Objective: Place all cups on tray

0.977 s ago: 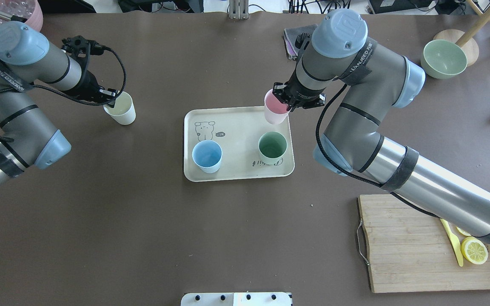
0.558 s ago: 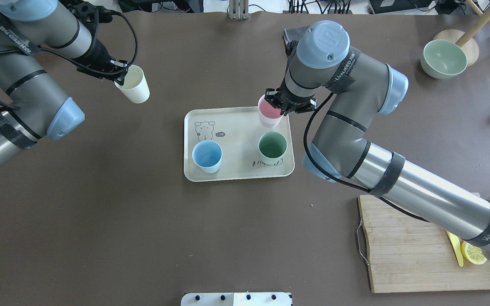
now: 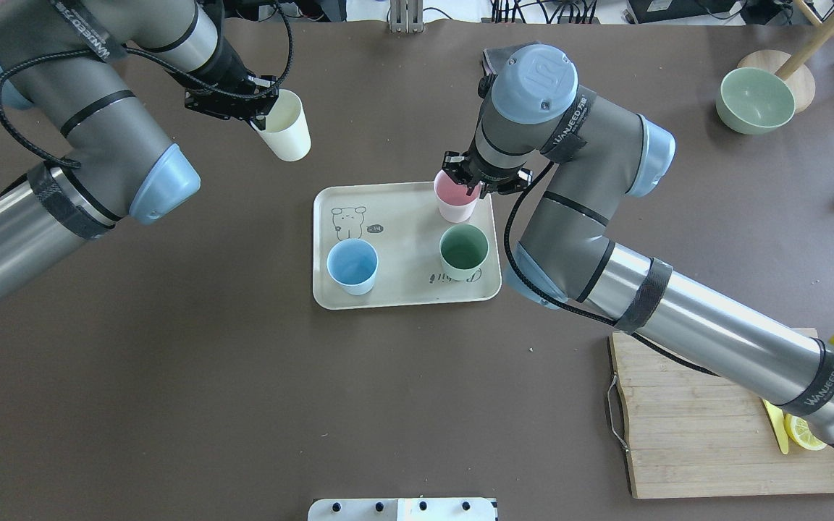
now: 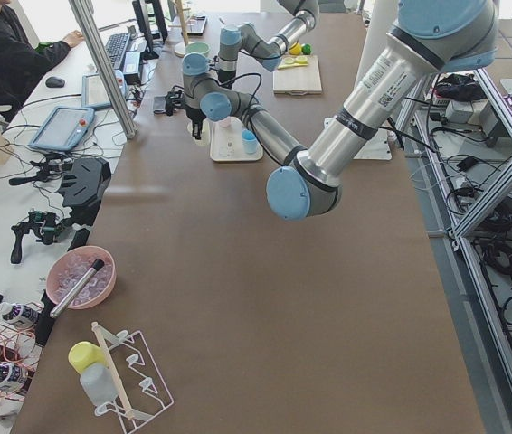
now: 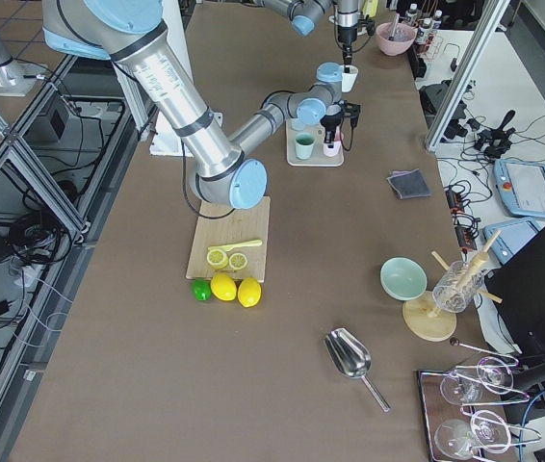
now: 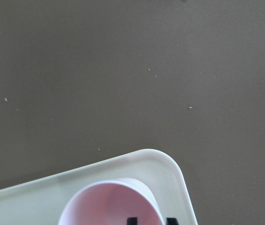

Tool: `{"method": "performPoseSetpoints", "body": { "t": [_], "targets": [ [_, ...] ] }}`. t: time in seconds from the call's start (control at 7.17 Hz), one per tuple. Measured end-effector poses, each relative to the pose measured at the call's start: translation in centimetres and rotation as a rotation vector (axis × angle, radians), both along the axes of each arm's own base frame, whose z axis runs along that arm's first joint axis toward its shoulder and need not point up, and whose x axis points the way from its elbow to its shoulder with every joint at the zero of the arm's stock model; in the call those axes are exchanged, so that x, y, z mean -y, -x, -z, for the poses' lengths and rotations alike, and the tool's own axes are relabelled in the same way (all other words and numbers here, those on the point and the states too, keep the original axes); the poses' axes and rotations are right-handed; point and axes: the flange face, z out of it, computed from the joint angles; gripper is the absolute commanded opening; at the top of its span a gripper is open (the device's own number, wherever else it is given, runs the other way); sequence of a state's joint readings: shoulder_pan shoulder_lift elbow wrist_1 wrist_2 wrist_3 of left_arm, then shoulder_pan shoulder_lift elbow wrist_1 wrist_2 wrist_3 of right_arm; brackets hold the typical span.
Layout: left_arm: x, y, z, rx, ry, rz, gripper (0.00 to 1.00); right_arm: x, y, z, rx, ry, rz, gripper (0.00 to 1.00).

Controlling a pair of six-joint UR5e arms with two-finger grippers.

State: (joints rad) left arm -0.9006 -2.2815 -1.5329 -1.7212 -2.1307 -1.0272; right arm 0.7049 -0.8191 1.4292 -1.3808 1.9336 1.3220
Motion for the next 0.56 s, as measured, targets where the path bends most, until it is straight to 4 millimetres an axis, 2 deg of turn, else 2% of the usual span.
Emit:
{"method": "performPoseSetpoints", "body": {
  "t": [0.14, 0.56],
  "targets": [
    [-0.9, -1.6, 0.6, -0.002, 0.010, 0.004, 0.00, 1.1, -1.5, 0.7, 0.020, 0.015, -0.012, 1.00],
    [-5.4, -8.9, 2.2, 0.020, 0.009, 0.018, 0.00, 5.6, -8.3, 1.3, 0.084, 0.064, -0.013, 1.00]
  ]
}}
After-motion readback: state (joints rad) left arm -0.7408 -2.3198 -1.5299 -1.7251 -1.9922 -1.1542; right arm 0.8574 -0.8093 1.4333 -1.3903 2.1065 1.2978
